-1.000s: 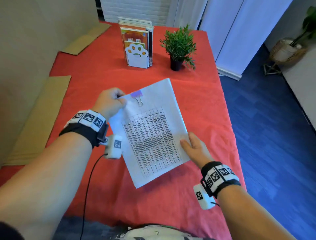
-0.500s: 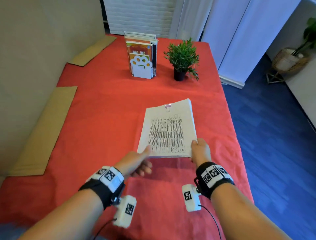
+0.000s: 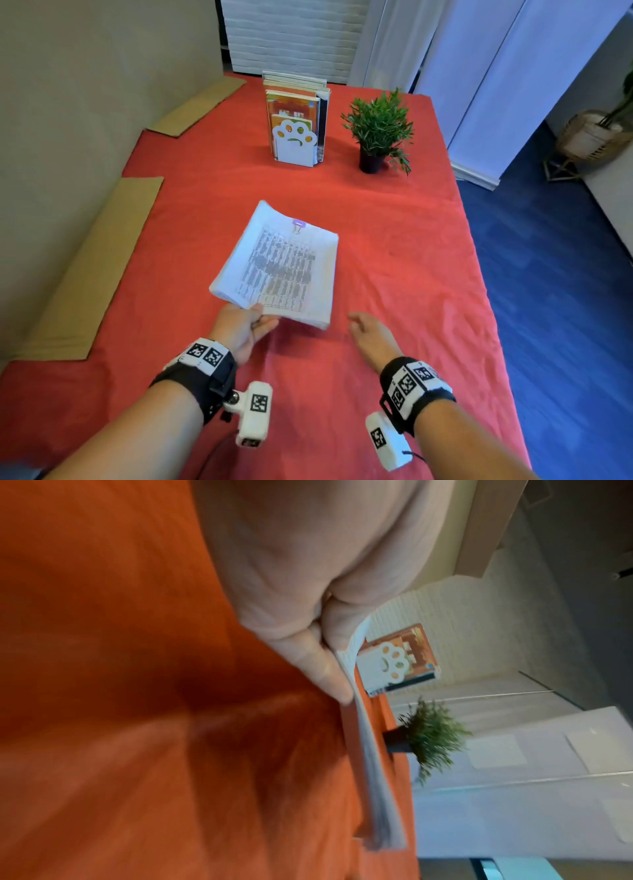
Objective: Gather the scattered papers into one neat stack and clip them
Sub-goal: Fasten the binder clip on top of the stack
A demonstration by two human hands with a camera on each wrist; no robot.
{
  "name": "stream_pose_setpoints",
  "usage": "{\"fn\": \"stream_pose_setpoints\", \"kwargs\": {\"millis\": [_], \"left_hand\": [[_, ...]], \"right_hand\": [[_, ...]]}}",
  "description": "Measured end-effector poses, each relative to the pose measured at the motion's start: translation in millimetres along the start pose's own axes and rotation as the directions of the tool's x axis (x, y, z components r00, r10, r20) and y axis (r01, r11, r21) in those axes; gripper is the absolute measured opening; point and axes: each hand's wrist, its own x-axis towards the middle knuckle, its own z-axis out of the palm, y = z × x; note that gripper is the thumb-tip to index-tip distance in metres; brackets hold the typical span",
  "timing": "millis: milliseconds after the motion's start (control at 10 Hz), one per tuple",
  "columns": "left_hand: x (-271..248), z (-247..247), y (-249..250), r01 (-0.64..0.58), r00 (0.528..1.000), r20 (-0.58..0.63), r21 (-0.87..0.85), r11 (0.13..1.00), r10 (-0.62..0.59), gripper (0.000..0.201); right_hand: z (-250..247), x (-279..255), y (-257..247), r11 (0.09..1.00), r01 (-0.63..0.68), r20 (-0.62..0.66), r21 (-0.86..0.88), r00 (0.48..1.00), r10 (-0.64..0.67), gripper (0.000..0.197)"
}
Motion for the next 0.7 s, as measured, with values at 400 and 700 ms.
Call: {"fn": "stream_pose_setpoints", "kwargs": {"millis": [400, 700], "left_hand": [[81, -17, 51, -0.033, 0.988, -0.149, 0.015, 0.999, 0.034, 0.039], [95, -22, 71, 0.052, 0.951, -0.223, 0.799, 0.599, 0.216, 0.035]], "right_hand": [[11, -7, 41, 0.938, 0.042, 0.096, -0.344, 0.995, -0.009, 0.035], [-10, -24, 27, 0.941, 0.102, 0.229, -0.324, 0.973, -0.027, 0.041]]}}
